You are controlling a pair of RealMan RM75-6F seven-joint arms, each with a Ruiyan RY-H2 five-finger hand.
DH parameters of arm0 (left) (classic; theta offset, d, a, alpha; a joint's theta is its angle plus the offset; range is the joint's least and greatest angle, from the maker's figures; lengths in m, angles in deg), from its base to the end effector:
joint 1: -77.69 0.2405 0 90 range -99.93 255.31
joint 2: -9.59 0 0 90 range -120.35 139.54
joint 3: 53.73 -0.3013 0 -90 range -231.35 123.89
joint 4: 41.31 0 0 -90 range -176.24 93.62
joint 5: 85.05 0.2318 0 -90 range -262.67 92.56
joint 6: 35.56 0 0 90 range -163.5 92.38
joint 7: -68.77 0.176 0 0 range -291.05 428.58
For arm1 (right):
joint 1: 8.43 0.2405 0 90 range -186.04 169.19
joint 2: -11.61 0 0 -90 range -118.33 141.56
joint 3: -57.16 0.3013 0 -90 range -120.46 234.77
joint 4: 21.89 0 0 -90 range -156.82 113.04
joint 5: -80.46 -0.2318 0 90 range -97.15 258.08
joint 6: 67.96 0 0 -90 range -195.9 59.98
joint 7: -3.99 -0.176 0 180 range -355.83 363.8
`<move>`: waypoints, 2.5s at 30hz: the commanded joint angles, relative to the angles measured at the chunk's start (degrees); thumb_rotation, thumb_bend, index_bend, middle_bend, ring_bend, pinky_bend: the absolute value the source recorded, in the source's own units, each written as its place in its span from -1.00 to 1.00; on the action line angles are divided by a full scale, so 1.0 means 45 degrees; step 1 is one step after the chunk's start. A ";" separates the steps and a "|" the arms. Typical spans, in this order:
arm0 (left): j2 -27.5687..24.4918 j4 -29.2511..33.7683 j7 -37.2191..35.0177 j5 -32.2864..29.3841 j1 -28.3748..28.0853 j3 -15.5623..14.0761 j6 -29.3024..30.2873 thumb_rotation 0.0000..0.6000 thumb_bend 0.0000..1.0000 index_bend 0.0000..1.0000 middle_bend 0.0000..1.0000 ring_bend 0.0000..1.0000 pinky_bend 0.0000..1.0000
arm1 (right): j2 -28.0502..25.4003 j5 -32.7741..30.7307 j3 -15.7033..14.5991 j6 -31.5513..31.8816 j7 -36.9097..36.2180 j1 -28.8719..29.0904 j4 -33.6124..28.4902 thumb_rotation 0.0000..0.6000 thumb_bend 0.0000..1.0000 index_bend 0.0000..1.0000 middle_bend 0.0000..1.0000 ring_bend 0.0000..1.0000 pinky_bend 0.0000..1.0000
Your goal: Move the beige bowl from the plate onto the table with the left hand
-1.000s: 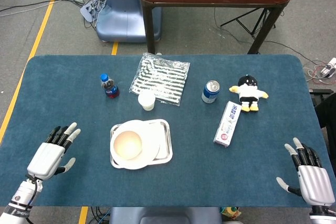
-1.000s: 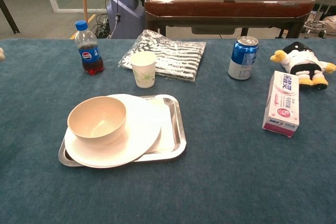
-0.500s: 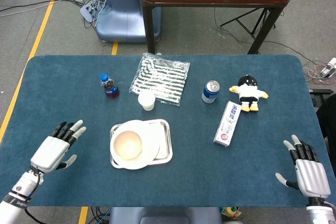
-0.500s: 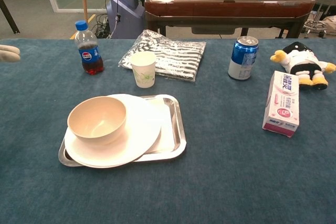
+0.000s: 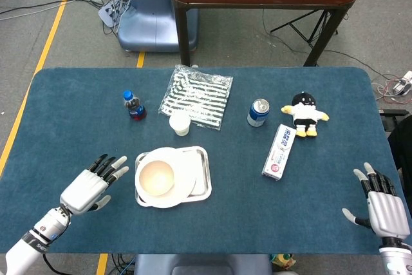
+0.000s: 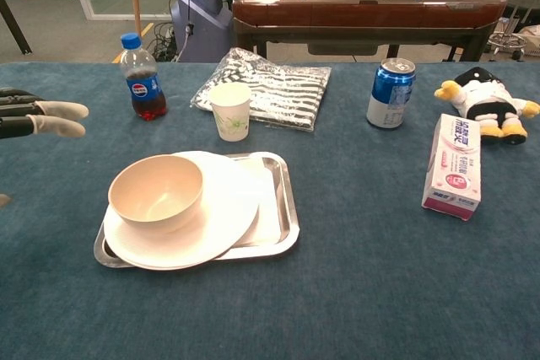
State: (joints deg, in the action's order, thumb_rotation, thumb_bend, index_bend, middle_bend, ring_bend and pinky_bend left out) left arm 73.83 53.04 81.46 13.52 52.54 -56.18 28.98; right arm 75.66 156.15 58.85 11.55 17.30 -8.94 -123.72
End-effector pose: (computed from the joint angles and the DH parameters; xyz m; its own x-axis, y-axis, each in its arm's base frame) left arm -0.2686 0.2852 0.0708 0.6986 0.1361 0.7025 0.6360 -0.5680 -0.5224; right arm -0.3761 -0.1721 0.1315 0.4083 -0.2034 0.8899 -0.8700 0.2084 0.4468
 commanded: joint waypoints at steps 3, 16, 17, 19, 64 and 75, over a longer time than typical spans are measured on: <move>0.0481 -0.0227 -0.0070 0.0049 -0.0254 0.0038 -0.0164 1.00 -0.36 -0.74 -1.00 -1.00 -1.00 | -0.0071 -0.0284 0.0079 -0.0216 -0.0215 0.0097 0.0090 1.00 -0.51 -1.00 -1.00 -1.00 -1.00; 0.1289 -0.0128 0.0823 -0.0473 -0.0647 0.0250 -0.0626 1.00 -0.36 -0.70 -1.00 -1.00 -1.00 | -0.0372 -0.0566 0.0244 -0.0250 -0.0739 0.0173 0.0199 1.00 -0.51 -1.00 -1.00 -1.00 -1.00; 0.1336 -0.0134 0.0831 -0.0463 -0.0681 0.0236 -0.0660 1.00 -0.36 -0.69 -1.00 -1.00 -1.00 | -0.0387 -0.0543 0.0244 -0.0190 -0.0748 0.0153 0.0199 1.00 -0.51 -1.00 -1.00 -1.00 -1.00; 0.1448 -0.0158 0.0857 -0.0444 -0.0770 0.0210 -0.0753 1.00 -0.36 -0.68 -1.00 -1.00 -1.00 | -0.0436 -0.0494 0.0218 -0.0102 -0.0857 0.0097 0.0160 1.00 -0.51 -1.00 -1.00 -1.00 -1.00; 0.3313 -0.2394 -0.0821 0.0433 -0.1877 -0.0623 -0.1105 1.00 -0.36 -0.34 -1.00 -1.00 -1.00 | -0.0504 -0.0466 0.0144 0.0048 -0.0996 0.0093 0.0158 1.00 -0.51 -1.00 -1.00 -1.00 -1.00; 0.3983 -0.3365 -0.1859 0.1135 -0.2034 -0.0757 -0.0183 1.00 -0.36 -0.10 -1.00 -1.00 -1.00 | -0.0482 -0.0621 0.0149 -0.0101 -0.0911 0.0165 0.0167 1.00 -0.51 -1.00 -1.00 -1.00 -1.00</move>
State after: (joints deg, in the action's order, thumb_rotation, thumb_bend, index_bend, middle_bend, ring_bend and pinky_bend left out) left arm 91.20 38.50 73.70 18.04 43.48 -59.47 27.54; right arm 73.49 153.37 59.53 11.11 13.20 -8.20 -122.96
